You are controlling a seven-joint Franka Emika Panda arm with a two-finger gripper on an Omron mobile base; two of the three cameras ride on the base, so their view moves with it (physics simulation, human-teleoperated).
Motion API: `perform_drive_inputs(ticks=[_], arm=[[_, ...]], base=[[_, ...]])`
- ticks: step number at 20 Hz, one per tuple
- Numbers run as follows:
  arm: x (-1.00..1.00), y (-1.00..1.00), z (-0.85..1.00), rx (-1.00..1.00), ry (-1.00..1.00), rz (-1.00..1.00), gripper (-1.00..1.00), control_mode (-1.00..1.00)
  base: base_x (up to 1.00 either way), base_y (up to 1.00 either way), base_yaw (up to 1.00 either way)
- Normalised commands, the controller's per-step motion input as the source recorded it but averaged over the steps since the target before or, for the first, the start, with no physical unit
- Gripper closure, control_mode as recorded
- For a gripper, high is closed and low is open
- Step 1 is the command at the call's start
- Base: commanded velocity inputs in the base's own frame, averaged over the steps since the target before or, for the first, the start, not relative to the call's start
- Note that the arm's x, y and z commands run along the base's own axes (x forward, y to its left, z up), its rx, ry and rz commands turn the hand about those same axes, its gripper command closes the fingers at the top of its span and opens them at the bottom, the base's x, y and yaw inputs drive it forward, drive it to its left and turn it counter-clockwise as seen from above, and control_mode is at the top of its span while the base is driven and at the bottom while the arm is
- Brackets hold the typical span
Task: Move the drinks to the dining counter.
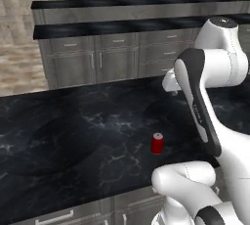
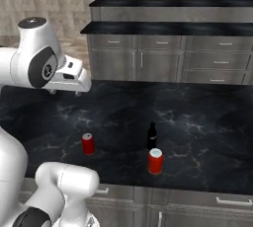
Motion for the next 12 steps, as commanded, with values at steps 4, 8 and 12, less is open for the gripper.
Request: perform_drive_inputs(ticks=[4, 8, 12], arm=[[0.0, 0.0, -0.35, 0.0, 0.03, 0.0, -1.0, -1.0], [0.0, 0.0, -0.29, 0.0, 0.04, 0.0, -1.0, -1.0], [0.01, 0.0, -0.3, 0.0, 0.06, 0.0, -1.0, -1.0]], base=[[0.0, 0.0, 0.0], [0.0, 0.0, 0.0], [0.0, 0.0, 0.0]])
